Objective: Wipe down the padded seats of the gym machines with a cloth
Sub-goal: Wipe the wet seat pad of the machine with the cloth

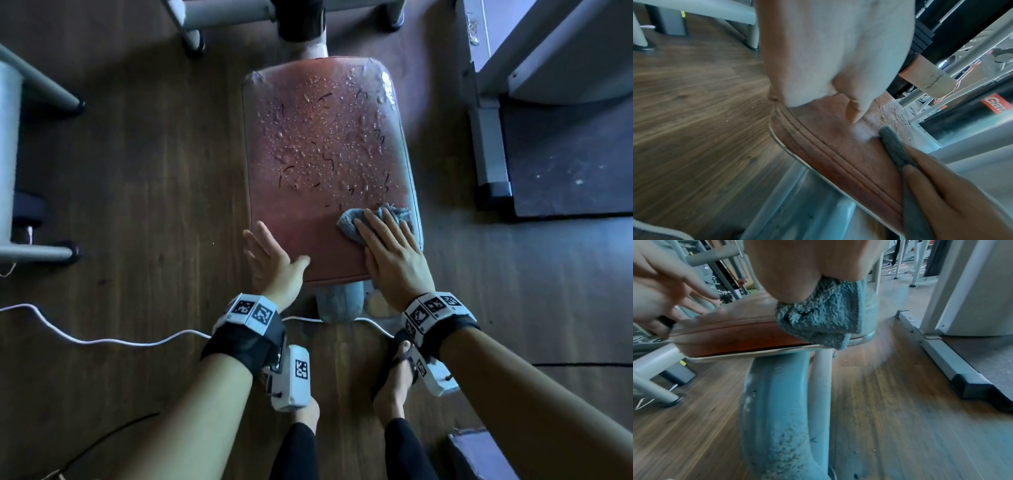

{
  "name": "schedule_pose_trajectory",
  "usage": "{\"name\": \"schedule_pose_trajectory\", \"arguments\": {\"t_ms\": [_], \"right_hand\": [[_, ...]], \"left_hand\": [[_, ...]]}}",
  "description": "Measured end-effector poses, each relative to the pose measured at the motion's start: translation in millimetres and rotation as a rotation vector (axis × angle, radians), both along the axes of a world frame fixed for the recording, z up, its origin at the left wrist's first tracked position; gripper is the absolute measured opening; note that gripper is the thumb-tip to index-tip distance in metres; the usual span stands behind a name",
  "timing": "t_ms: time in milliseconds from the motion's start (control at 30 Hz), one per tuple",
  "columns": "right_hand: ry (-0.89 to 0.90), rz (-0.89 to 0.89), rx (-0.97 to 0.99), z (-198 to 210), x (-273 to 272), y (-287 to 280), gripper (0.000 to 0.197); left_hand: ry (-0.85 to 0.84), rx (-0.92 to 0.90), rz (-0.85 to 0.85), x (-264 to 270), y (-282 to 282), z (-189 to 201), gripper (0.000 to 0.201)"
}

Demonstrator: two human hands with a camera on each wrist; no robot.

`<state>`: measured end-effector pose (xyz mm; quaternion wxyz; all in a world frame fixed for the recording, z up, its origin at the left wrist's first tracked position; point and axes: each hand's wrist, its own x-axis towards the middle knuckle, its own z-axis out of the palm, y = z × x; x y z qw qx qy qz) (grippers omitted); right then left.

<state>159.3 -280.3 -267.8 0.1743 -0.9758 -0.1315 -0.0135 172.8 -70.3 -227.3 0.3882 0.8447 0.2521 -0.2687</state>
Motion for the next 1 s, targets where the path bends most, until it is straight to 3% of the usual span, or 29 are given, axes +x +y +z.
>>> {"name": "schedule_pose_trajectory", "arguments": {"t_ms": [333, 467, 700, 1000], "right_hand": [[0.043, -0.233, -0.027, 2, -9, -10, 0.049], [0.058, -0.16, -0.1, 11, -3, -18, 0.047], [0.12, 0.034, -0.167, 24, 4, -43, 0.05], [0.255, -0.05, -0.051, 44, 36, -35, 0.037]], "left_hand": [[0.079, 0.12, 0.045, 11, -18, -11, 0.139], [0.076, 0.167, -0.005, 11, -17, -18, 0.151], [0.123, 0.182, -0.04, 17, -15, -17, 0.154], [0.14, 0.185, -0.052, 20, -16, -12, 0.152]]}}
